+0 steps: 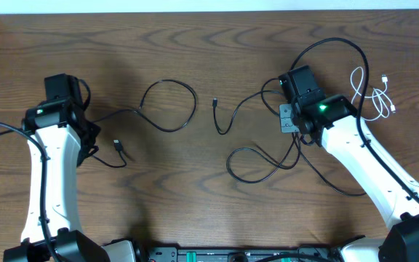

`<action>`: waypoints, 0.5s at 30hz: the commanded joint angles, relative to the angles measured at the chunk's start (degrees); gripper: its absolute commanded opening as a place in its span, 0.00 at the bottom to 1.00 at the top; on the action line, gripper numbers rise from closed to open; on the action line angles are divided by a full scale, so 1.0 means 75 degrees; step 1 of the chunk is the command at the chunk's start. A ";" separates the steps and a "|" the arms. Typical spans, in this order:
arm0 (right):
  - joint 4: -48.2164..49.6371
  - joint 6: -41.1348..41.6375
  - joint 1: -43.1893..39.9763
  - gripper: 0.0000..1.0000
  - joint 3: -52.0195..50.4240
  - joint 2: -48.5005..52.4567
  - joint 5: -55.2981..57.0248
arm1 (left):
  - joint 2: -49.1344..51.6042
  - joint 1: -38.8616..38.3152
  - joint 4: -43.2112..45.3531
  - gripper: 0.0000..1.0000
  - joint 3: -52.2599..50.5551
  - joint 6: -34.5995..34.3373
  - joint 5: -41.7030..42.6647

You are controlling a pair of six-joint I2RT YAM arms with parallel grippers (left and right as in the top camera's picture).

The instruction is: Untangle cables

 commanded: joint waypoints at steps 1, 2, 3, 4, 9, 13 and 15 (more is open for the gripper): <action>0.0000 0.0108 -0.0035 0.01 -0.0134 -0.0006 0.0023 | 0.0015 0.0093 -0.0050 0.08 0.0038 -0.0207 0.0440; 0.0003 0.0108 -0.0041 0.01 -0.0146 -0.0003 0.0134 | 0.0015 0.0093 -0.0050 0.08 0.0038 -0.0207 0.0487; 0.0003 0.0108 -0.0041 0.01 -0.0152 0.0015 0.0221 | 0.0015 0.0093 -0.0050 0.08 0.0038 -0.0204 0.0495; -0.0006 0.0111 -0.0041 0.01 -0.0152 0.0026 0.0306 | 0.0015 0.0093 -0.0050 0.08 0.0038 -0.0169 0.0501; -0.0009 0.0108 -0.0041 0.03 -0.0198 0.0192 0.0326 | 0.0015 0.0093 -0.0079 0.08 0.0038 -0.0119 0.0501; -0.0009 0.0108 -0.0041 0.12 -0.0297 0.0495 0.0329 | 0.0015 0.0093 -0.0079 0.08 0.0038 -0.0119 0.0501; -0.0006 0.0105 -0.0041 0.16 -0.0367 0.0708 0.0329 | 0.0015 0.0093 -0.0079 0.08 0.0038 -0.0119 0.0504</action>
